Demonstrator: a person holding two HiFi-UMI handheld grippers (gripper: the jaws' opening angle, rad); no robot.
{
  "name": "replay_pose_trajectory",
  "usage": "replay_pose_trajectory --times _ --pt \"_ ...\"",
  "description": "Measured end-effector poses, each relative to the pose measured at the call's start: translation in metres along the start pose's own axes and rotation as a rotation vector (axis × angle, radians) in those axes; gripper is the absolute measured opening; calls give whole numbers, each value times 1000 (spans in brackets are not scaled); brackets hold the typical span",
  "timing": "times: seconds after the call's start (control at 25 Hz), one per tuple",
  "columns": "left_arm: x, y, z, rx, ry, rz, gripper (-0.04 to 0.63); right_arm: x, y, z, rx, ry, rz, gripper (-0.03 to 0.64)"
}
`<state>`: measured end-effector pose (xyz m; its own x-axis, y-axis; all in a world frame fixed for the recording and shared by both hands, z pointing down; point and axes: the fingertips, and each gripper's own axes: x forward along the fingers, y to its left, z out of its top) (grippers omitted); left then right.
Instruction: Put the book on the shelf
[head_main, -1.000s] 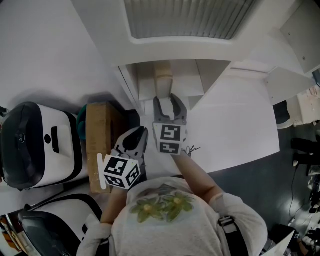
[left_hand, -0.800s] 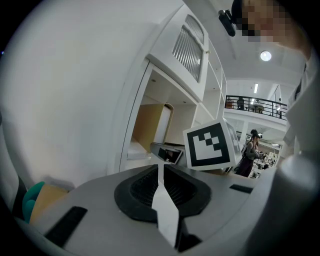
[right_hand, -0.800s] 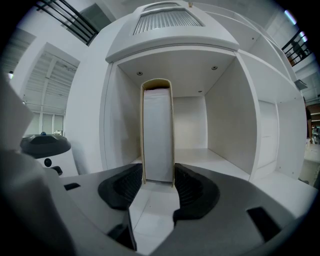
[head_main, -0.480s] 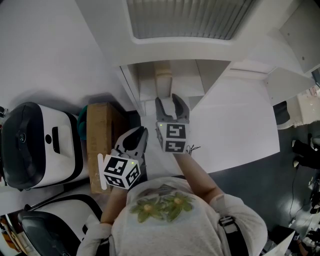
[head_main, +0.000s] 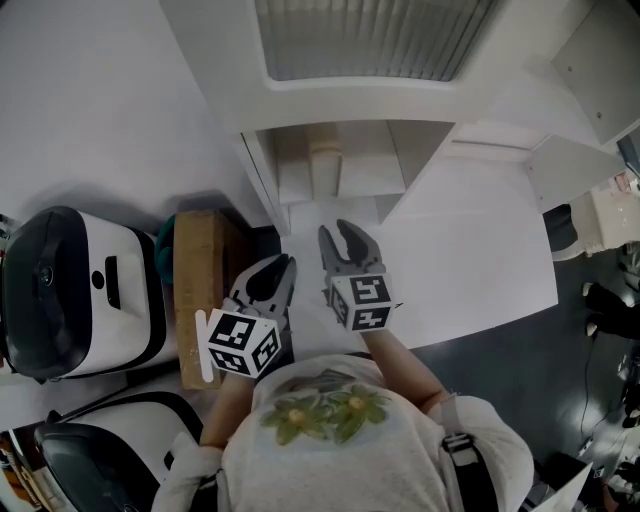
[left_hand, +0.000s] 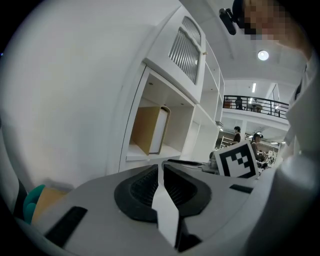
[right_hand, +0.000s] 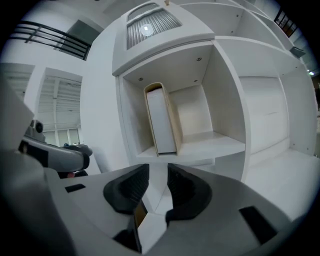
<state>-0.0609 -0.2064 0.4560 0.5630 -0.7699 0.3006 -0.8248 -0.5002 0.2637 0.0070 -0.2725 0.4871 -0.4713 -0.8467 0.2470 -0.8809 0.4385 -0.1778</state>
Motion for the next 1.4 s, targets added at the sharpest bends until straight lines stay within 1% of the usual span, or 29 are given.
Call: replay_pose_trajectory --times 0.04,0.2,0.36,0.44,0.56,0.72,0.96,1.16,1.4 --pt "0 -1 1 3 -1 -3 57 -4 3 -1 -8 -4 12 116" --pt "0 -6 8 18 -12 -13 57 -20 18 -8 -51 -11 91 58" --pt "-2 -11 11 30 -15 -22 57 -43 33 -9 -32 -30 195 41" --pt "-3 -12 12 32 -15 -24 57 -54 32 -10 -19 -26 214 38" --pt "-5 -13 10 33 -10 -27 57 -66 22 -15 -8 -6 199 37" --pt "-6 -16 7 34 -2 -33 57 -76 18 -22 -41 19 167 34" --pt "-7 -22 8 44 -5 -41 57 -77 30 -22 -28 22 170 34" --pt "-9 -24 5 44 -1 -38 57 -79 35 -24 -99 23 172 34" --pt "-11 -24 2 42 1 -31 57 -80 37 -30 -90 43 179 34"
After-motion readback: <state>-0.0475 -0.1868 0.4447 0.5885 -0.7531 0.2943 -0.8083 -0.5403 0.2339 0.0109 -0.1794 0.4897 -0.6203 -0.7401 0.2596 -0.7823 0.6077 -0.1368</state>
